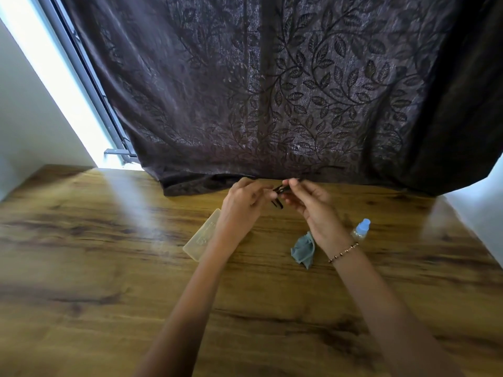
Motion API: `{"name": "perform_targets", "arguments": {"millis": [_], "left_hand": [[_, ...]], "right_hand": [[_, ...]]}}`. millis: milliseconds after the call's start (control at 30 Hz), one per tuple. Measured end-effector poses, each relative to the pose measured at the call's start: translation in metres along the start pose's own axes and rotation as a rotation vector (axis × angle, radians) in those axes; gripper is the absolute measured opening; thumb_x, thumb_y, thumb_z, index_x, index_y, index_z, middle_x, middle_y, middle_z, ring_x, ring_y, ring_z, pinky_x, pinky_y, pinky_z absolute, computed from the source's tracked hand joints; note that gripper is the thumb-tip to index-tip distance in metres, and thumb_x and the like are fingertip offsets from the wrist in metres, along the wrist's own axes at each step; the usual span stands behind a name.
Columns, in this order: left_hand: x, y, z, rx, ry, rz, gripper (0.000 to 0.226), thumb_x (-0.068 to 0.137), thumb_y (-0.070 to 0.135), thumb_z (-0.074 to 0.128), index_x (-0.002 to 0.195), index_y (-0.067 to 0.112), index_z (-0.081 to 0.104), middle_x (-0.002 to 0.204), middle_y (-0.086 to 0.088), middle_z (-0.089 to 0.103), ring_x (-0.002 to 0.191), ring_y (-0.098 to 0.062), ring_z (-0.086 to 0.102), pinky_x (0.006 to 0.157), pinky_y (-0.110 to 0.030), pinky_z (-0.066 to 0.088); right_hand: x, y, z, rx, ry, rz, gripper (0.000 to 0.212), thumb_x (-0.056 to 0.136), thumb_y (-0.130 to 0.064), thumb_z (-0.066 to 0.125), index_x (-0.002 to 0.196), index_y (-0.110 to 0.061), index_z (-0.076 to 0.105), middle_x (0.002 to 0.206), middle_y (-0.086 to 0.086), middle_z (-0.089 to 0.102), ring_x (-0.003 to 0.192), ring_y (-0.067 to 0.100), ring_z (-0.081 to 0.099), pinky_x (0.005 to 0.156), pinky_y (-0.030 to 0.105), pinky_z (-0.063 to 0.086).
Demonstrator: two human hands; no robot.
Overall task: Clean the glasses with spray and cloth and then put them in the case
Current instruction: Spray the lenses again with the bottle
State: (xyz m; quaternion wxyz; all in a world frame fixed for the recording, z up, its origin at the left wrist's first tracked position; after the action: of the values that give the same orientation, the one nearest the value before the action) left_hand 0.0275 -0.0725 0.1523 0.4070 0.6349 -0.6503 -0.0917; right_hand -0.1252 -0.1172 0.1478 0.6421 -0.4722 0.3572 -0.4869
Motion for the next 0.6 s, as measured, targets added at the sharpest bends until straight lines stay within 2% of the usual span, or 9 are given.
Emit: {"name": "perform_targets", "arguments": {"millis": [67,100,233,400,500,533,600], "left_hand": [[-0.003,0.007,-0.001,0.037,0.043,0.027,0.025,0.082,0.029,0.071,0.106,0.023,0.071,0.088,0.009,0.056,0.065,-0.001,0.052,0.065,-0.016,0.045],[-0.004,0.008,-0.001,0.067,0.070,0.028,0.024,0.081,0.028,0.073,0.103,0.021,0.072,0.084,0.008,0.058,0.061,-0.002,0.050,0.063,-0.016,0.043],[-0.007,0.011,0.000,0.142,0.148,0.001,0.012,0.083,0.021,0.070,0.095,0.018,0.074,0.084,0.003,0.067,0.063,-0.013,0.057,0.058,-0.023,0.044],[-0.006,0.003,0.004,0.096,0.234,-0.051,0.012,0.084,0.019,0.070,0.094,0.014,0.075,0.086,0.001,0.071,0.067,-0.012,0.062,0.060,-0.015,0.042],[-0.007,-0.010,0.011,0.039,0.239,-0.135,0.017,0.084,0.022,0.069,0.097,0.011,0.074,0.092,0.000,0.072,0.070,-0.003,0.057,0.061,0.001,0.035],[-0.007,-0.015,0.014,0.020,0.239,-0.156,0.018,0.084,0.021,0.070,0.097,0.010,0.074,0.093,-0.001,0.073,0.072,-0.003,0.057,0.062,0.003,0.035],[-0.008,-0.022,0.020,-0.007,0.242,-0.177,0.017,0.084,0.021,0.070,0.096,0.010,0.074,0.093,-0.003,0.073,0.075,-0.006,0.060,0.066,0.005,0.033]], "right_hand": [[0.000,0.000,0.007,-0.160,0.025,-0.104,0.015,0.087,-0.020,0.068,0.094,-0.009,0.074,0.084,0.006,0.074,0.078,0.016,0.068,0.071,0.025,0.056],[-0.001,-0.001,0.010,-0.235,0.045,-0.156,0.013,0.086,-0.021,0.069,0.092,-0.011,0.075,0.081,0.005,0.074,0.076,0.016,0.068,0.069,0.025,0.056],[-0.003,-0.005,0.019,-0.484,0.084,-0.347,0.014,0.086,-0.026,0.071,0.082,-0.013,0.076,0.062,-0.011,0.068,0.060,0.003,0.062,0.058,0.021,0.049],[-0.006,-0.003,0.006,-0.607,0.015,-0.305,0.020,0.084,-0.026,0.073,0.101,-0.016,0.074,0.089,-0.007,0.074,0.083,0.004,0.069,0.073,0.018,0.054],[-0.007,0.000,-0.029,-0.933,0.054,-0.329,0.019,0.087,-0.028,0.068,0.103,-0.018,0.071,0.092,-0.005,0.073,0.081,0.009,0.068,0.073,0.021,0.056],[-0.008,0.001,-0.043,-1.081,0.104,-0.348,0.022,0.089,-0.028,0.066,0.107,-0.017,0.069,0.097,-0.002,0.072,0.086,0.013,0.068,0.081,0.025,0.055],[-0.009,0.000,-0.073,-1.313,0.228,-0.389,0.027,0.090,-0.027,0.063,0.114,-0.014,0.066,0.111,0.004,0.069,0.106,0.020,0.061,0.099,0.033,0.044]]}}
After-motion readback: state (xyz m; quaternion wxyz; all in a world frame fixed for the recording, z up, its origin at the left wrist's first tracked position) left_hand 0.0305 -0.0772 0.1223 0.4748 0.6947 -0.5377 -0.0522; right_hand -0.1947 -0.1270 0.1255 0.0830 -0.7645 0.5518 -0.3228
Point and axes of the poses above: each hand's wrist, its own x-axis towards the middle knuckle, its own z-axis out of the palm, y = z × x, the point moved 2 cm from there along x, towards the middle knuckle
